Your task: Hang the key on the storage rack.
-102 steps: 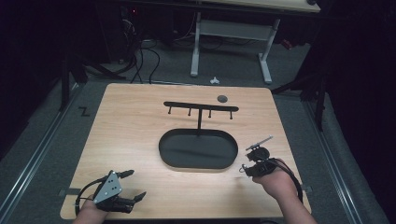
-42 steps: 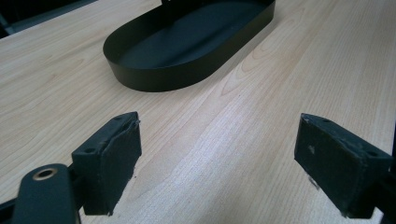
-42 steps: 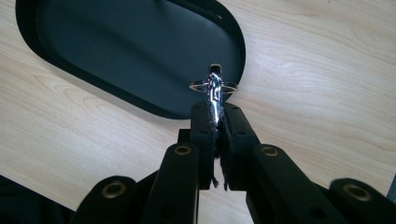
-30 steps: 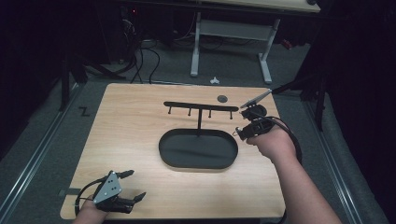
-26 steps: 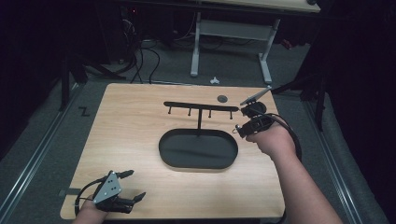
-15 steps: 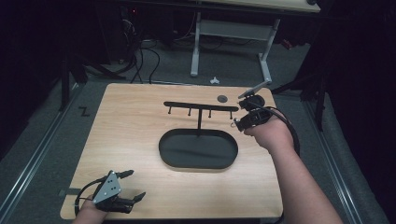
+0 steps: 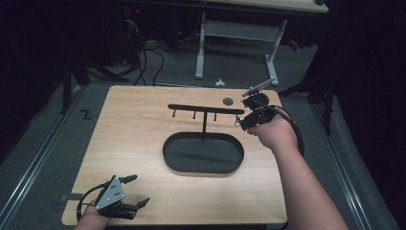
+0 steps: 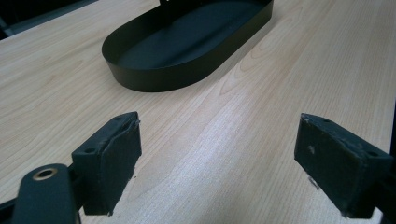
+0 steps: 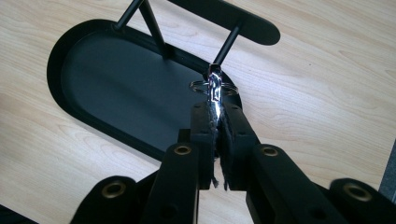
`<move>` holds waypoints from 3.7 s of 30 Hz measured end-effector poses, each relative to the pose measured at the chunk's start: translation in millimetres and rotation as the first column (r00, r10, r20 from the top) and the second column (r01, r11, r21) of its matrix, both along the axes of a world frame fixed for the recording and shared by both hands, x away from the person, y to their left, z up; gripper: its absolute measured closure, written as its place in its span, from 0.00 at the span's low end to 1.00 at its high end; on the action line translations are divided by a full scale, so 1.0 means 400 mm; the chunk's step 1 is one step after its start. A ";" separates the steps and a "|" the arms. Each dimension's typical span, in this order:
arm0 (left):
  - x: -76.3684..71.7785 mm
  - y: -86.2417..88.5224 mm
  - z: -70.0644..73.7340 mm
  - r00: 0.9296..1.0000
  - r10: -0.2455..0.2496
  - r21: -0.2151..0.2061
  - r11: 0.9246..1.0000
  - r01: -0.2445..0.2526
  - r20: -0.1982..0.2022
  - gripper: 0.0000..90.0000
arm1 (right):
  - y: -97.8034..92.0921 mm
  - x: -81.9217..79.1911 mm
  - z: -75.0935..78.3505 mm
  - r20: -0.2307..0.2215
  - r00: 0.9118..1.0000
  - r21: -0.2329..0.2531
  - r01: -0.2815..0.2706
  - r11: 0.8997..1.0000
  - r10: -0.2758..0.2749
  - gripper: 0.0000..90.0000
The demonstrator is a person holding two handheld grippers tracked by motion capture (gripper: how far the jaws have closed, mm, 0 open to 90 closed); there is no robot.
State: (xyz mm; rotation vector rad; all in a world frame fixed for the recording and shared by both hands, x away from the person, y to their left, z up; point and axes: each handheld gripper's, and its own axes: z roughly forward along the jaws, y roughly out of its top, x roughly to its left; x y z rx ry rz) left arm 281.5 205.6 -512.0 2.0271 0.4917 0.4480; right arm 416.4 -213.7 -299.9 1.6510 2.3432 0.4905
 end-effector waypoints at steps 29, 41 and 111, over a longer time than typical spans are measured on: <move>-0.001 0.000 -0.001 1.000 -0.004 0.002 1.000 0.004 0.000 0.17 | -0.004 0.054 -0.002 0.010 0.999 0.019 0.050 0.999 -0.050 0.94; -0.001 -0.002 -0.003 1.000 -0.006 0.005 1.000 0.006 -0.002 0.17 | -0.033 0.055 -0.062 -0.016 0.996 0.037 0.088 0.995 -0.088 0.93; -0.004 -0.006 -0.004 1.000 -0.011 0.015 1.000 0.011 -0.001 0.17 | -0.078 -0.008 -0.191 0.018 0.995 0.010 0.102 0.995 -0.102 0.62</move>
